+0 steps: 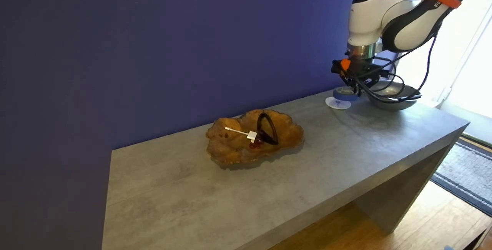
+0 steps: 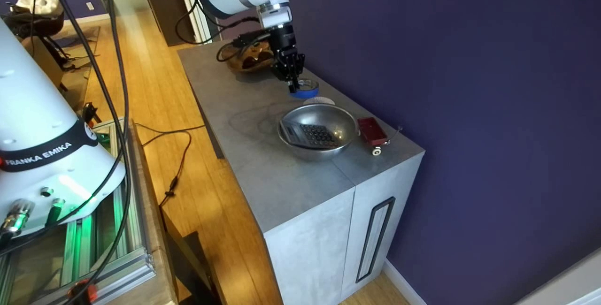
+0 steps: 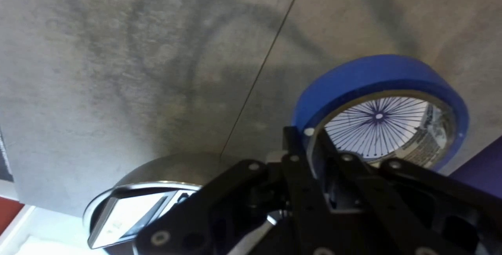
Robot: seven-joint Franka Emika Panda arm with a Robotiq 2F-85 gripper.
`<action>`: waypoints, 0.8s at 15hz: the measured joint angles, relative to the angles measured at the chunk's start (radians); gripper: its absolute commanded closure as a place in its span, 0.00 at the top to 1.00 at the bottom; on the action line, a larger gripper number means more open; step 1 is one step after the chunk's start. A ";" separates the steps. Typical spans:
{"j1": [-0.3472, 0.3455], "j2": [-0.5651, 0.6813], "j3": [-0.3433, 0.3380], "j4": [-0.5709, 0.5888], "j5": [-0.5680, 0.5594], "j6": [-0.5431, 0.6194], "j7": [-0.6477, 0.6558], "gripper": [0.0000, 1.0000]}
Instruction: Remove the blue masking tape from the wooden plate and put it on the white circular object on the table
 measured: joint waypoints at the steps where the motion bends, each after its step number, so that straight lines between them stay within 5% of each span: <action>1: 0.004 0.026 -0.015 0.020 0.000 0.014 0.015 0.03; 10: 0.023 0.171 -0.084 0.136 0.011 0.072 0.055 0.03; 11: 0.030 0.178 -0.085 0.142 0.013 0.072 0.055 0.25; 12: 0.035 0.184 -0.086 0.148 0.015 0.072 0.056 0.37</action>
